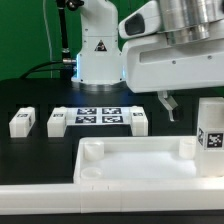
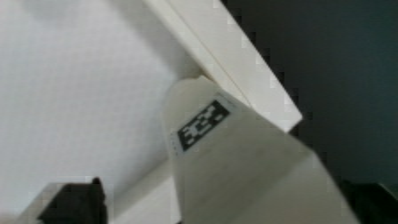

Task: Assemble desk

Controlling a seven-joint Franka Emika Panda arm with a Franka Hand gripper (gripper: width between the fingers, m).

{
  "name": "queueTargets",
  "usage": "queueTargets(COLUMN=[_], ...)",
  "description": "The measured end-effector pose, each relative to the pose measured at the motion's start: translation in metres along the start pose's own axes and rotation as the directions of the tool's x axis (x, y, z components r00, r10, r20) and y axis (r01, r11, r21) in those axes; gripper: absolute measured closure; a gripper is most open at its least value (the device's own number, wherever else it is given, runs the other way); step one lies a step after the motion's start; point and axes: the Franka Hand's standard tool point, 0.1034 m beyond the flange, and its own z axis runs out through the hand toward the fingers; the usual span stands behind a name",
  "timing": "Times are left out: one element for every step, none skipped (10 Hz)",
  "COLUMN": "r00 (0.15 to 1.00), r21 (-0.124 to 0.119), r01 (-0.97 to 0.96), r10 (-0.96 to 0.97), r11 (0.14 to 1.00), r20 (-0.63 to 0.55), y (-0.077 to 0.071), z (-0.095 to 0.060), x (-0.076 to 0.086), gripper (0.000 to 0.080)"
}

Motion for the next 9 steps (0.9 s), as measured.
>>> queueTargets(r00=[0.988, 0.953, 0.954, 0.96, 0.962, 0.979, 0.991, 0.997, 1.0], r21=[-0.026, -0.032, -0.032, -0.033, -0.032, -0.034, -0.038, -0.041, -0.043], r01=[0.156, 0.3, 0.298, 0.28, 0.272, 0.204, 0.131, 0.07, -0.009], r10=[-0.155, -0.298, -0.297, -0.279, -0.271, -0.203, -0.13, -0.069, 0.01], r11=[0.987, 0.953, 0.954, 0.96, 0.962, 0.978, 0.991, 0.997, 0.999], r20=[0.017, 0.043, 0.034, 0.034, 0.034, 0.032, 0.029, 0.026, 0.022], y=[-0.0095, -0.016, -0.013, -0.0123, -0.0125, -0.0128, -0.0118, -0.0099, -0.0092], z=[-0.0038, -0.0042, -0.003, -0.0024, -0.0024, -0.0022, -0.0019, -0.0022, -0.0023], x=[-0.0006, -0.0021, 0.0002, 0.0001, 0.0, -0.0003, -0.0002, 0.0011, 0.0017], gripper=[0.015, 0.015, 0.015, 0.015, 0.0253, 0.0388, 0.0388, 0.0495, 0.0495])
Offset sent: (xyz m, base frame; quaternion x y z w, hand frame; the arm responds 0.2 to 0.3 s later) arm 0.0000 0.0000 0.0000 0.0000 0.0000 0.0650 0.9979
